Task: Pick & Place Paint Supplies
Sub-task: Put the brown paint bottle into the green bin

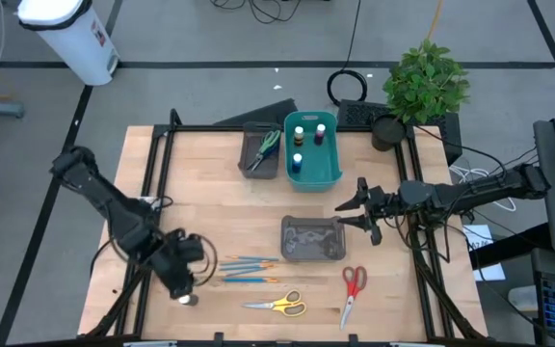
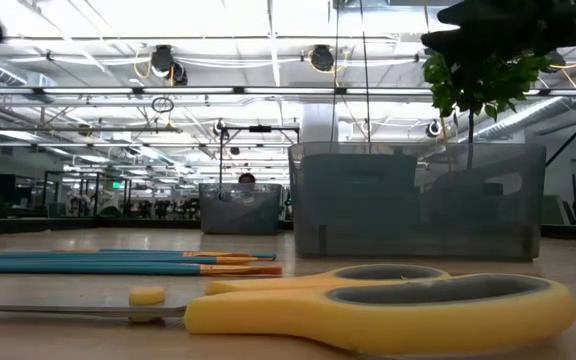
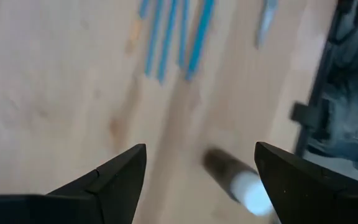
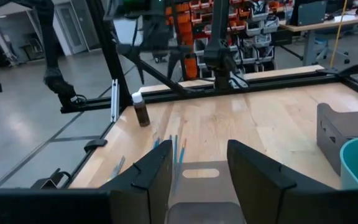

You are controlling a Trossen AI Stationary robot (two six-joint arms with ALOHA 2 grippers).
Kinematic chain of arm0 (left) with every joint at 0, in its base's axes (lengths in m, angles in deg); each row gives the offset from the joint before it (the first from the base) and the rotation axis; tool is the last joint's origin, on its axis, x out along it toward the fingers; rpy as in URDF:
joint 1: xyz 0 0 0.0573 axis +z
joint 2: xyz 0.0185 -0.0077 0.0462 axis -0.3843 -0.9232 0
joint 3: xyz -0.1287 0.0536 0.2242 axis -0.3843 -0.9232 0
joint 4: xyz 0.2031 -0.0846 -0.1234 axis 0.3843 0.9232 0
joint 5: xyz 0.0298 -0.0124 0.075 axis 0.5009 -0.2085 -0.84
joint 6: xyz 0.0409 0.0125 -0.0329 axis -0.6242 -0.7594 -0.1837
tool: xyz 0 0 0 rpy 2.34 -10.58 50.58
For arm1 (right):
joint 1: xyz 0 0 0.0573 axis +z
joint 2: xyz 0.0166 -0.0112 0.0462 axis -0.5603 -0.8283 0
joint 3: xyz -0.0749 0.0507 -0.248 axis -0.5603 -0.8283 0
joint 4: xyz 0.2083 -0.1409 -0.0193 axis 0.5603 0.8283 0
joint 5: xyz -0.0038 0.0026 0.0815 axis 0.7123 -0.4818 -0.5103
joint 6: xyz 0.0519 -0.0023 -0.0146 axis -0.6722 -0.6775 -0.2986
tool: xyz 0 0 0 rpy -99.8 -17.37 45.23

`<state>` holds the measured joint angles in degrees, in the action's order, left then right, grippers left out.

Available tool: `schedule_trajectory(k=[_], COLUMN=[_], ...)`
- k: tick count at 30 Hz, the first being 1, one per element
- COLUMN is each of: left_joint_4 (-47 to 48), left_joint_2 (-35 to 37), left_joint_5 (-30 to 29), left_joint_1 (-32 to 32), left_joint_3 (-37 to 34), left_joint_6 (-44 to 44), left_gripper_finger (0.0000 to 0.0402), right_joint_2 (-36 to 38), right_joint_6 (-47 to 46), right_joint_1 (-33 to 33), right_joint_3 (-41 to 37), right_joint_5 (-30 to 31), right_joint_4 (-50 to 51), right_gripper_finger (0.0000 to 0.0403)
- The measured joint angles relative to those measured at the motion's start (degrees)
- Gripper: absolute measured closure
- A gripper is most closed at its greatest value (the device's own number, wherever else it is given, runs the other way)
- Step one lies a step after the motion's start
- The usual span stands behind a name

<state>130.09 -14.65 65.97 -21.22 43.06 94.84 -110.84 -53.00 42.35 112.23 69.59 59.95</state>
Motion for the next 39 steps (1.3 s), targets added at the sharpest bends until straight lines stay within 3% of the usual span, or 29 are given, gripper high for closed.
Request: schedule_trajectory(k=[8, 24, 29, 36, 39], left_joint_4=[-3.40, -4.78, -4.80, -5.05, -4.82], left_joint_2=[-5.37, -11.26, -11.24, -11.23, -11.12], left_joint_5=[4.83, 4.19, 4.18, 4.17, 4.39], left_joint_1=[-8.14, -9.96, -9.44, -9.45, -8.40], left_joint_3=[0.00, -0.07, -0.07, -0.07, -0.06], left_joint_6=[13.22, 11.24, 11.13, 11.08, 10.93], left_gripper_finger=[0.0094, 0.0097, 0.0147, 0.0273, 0.0283], right_joint_2=[-0.01, -0.01, -0.01, -0.01, -0.01], right_joint_6=[0.00, 0.02, 0.71, 0.87, 0.87], right_joint_1=[0.02, 0.03, 0.02, 0.04, 0.03], right_joint_3=[0.00, 0.02, 0.02, 0.02, 0.02], right_joint_5=[0.00, 0.01, 0.02, 0.02, 0.02], right_joint_4=[-1.10, -1.13, -1.13, -1.13, -1.13], right_gripper_finger=[0.0259, 0.0259, 0.0259, 0.0259, 0.0259])
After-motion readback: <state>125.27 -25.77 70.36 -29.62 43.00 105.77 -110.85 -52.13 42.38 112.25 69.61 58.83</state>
